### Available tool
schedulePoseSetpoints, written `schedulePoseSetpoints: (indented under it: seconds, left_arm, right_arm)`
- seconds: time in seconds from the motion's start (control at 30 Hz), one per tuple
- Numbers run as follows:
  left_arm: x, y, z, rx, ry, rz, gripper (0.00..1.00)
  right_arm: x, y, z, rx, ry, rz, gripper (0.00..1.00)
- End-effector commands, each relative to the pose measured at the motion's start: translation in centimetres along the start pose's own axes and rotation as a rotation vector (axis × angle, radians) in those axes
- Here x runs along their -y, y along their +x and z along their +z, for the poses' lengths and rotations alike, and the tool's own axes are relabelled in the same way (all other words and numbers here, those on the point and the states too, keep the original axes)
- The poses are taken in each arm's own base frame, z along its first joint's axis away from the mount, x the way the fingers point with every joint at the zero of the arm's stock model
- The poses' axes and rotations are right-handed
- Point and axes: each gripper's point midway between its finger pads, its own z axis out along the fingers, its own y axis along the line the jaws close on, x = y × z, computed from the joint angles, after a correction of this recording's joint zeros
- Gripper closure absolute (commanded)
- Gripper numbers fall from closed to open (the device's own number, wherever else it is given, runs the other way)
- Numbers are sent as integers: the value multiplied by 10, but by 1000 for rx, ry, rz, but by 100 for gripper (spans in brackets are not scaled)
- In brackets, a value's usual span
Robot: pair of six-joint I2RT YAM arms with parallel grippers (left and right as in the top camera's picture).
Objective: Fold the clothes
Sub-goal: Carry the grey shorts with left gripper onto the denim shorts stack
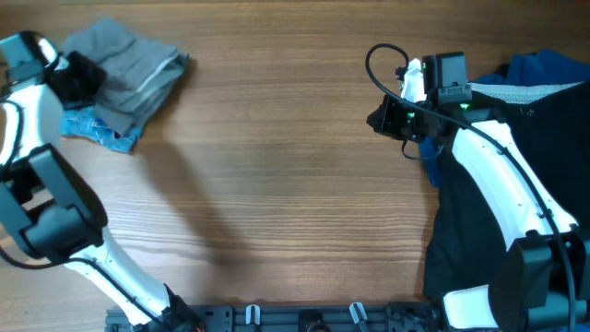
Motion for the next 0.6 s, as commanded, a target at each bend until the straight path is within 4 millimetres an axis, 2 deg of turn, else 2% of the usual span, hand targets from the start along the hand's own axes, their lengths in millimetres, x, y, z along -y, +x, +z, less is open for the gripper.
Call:
schedulePoseSetpoints:
  seconds: [0.0, 0.1, 0.17, 0.23, 0.27, 0.3, 0.33, 0.4, 0.5, 0.53, 0.57]
  left_arm:
    - [3, -33, -27, 72, 92, -5, 96]
    - [15, -43, -35, 92, 177, 7, 96]
    - [3, -48, -35, 117, 123, 2, 96]
    - [-12, -44, -33, 111, 50, -21, 95]
    - [-18, -40, -33, 99, 22, -33, 90]
    - [-24, -33, -32, 73, -6, -50, 67]
    - [-28, -23, -32, 33, -25, -50, 49]
    - [-34, -8, -34, -25, -58, 43, 35]
    - [-50, 5, -61, -71, -178, 79, 31]
    - [-49, 5, -79, -64, -199, 94, 30]
    - [-39, 0, -121, -18, -205, 95, 33]
  right_arm:
    - [2, 1, 1, 0, 17, -1, 96]
    - [2, 1, 1, -3, 18, 1, 96]
    - [2, 2, 1, -7, 20, 3, 96]
    - [3, 3, 1, -8, 20, 4, 96]
    - [3, 3, 1, -8, 20, 4, 96]
    - [3, 3, 1, -7, 20, 3, 96]
    - [2, 2, 1, -7, 20, 3, 96]
    - [2, 3, 1, -8, 20, 5, 95]
    - [2, 5, -1, -15, 23, 21, 95]
    - [1, 5, -3, -11, 21, 11, 95]
    - [3, 2, -6, 8, 41, -2, 95]
